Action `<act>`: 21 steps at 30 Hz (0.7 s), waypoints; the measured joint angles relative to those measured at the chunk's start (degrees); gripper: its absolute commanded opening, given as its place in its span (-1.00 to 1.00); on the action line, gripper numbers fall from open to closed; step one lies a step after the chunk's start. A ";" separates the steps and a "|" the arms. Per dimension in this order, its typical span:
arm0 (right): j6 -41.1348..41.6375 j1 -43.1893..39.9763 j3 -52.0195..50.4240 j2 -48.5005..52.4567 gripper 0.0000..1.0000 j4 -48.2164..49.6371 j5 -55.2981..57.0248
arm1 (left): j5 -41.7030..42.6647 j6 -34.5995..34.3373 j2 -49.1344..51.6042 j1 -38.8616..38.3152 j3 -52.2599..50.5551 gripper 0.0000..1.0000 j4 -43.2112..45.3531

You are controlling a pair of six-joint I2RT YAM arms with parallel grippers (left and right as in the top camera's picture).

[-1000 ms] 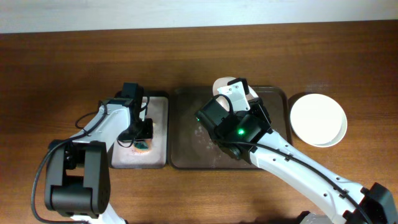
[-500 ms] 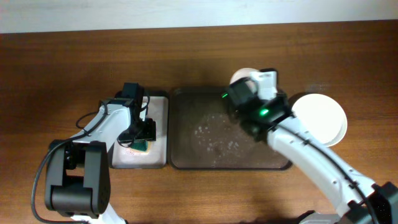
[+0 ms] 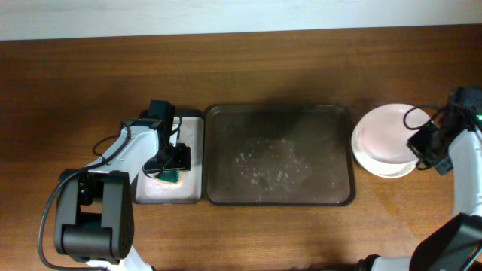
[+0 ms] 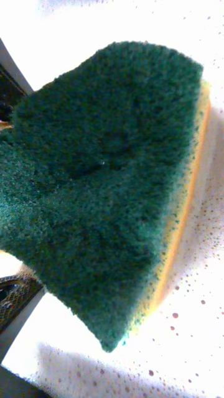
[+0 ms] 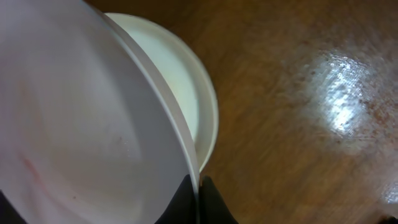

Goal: Clean dirty plates on tray and stack at the side
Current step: 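Lift the pink plate and stack it on the plate pile, then place the sponge back in the white tray with the left gripper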

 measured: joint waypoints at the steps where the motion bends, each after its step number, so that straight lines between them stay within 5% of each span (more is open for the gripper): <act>1: -0.02 -0.83 0.00 0.63 -0.60 0.15 -0.22 | 0.02 0.00 0.00 0.00 0.00 0.75 0.00; 4: -0.76 -1.79 0.00 2.34 -0.30 0.76 -2.47 | -0.04 -0.15 0.00 0.00 0.02 0.99 0.31; 10: -11.96 -0.55 0.00 3.21 -0.04 3.76 -21.44 | -0.02 -0.22 0.02 0.07 2.93 0.99 -1.62; 17: -23.91 16.15 0.00 3.26 0.51 2.80 -27.85 | -0.02 -1.11 -4.74 0.11 10.91 0.99 -5.77; 18: -25.31 19.19 -0.02 3.28 0.95 1.38 -27.56 | 0.15 -2.36 -5.27 0.22 11.28 0.99 -7.80; 21: -27.67 25.33 0.00 3.28 0.97 -4.09 -24.35 | 1.77 -4.94 -5.49 1.40 11.32 0.99 -15.41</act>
